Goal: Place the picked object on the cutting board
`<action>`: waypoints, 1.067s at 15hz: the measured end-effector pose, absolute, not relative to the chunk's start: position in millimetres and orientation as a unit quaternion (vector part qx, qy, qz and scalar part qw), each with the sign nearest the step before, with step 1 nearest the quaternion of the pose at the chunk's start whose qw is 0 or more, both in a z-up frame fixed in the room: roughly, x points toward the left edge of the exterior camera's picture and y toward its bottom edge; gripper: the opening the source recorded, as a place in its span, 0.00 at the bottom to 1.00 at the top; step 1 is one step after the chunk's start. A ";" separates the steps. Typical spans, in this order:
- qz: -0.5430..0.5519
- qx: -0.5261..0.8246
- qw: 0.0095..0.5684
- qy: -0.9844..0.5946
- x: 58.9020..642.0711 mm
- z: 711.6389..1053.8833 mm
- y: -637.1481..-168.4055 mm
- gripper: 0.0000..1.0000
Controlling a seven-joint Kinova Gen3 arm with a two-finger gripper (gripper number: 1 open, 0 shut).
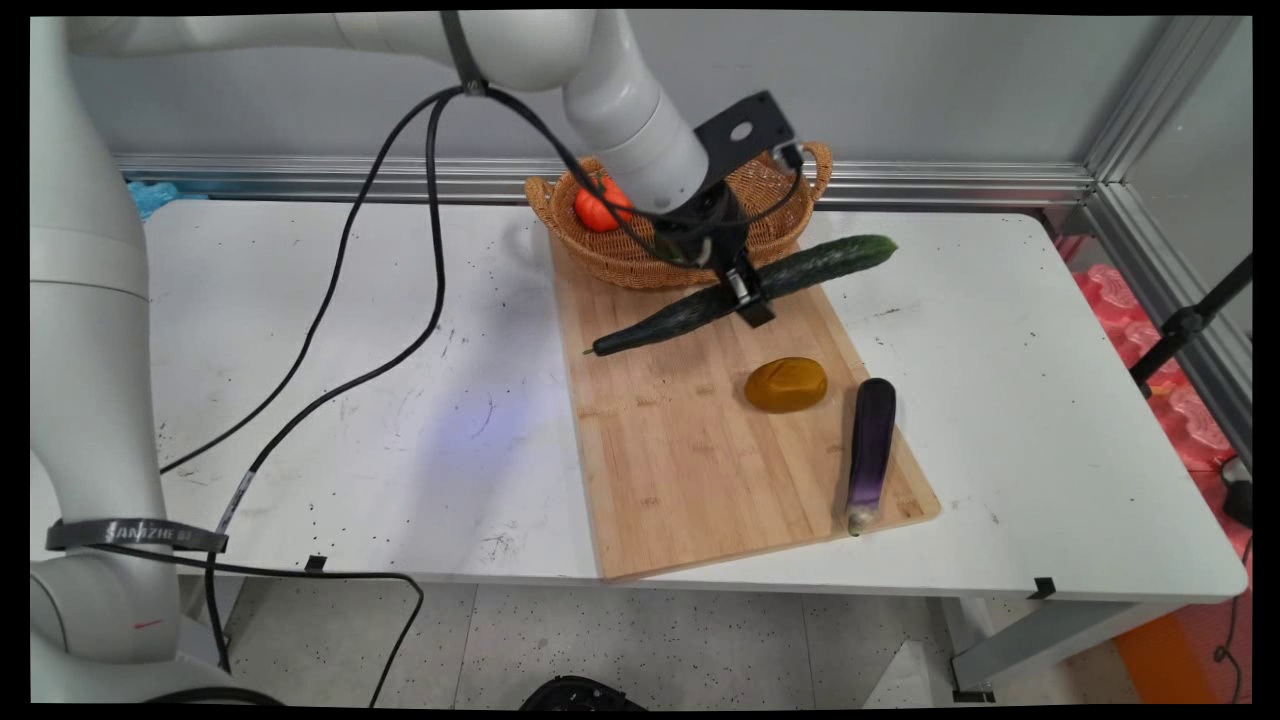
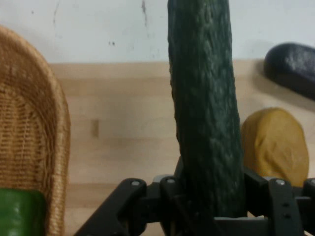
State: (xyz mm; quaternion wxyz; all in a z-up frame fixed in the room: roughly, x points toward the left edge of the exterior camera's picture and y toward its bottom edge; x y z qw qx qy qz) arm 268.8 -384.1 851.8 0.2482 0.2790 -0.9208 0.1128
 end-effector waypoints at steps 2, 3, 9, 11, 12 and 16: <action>0.115 0.277 0.245 -0.922 272.6 844.8 -381.9 0.00; 0.115 0.276 0.243 -0.923 275.0 840.1 -380.3 0.00; 0.117 0.271 0.237 -0.926 283.4 819.0 -374.1 0.00; 0.117 0.272 0.236 -0.925 284.7 815.0 -373.5 0.00; 0.118 0.273 0.236 -0.925 285.4 812.3 -373.2 0.00; 0.118 0.279 0.238 -0.923 286.6 805.2 -373.7 0.00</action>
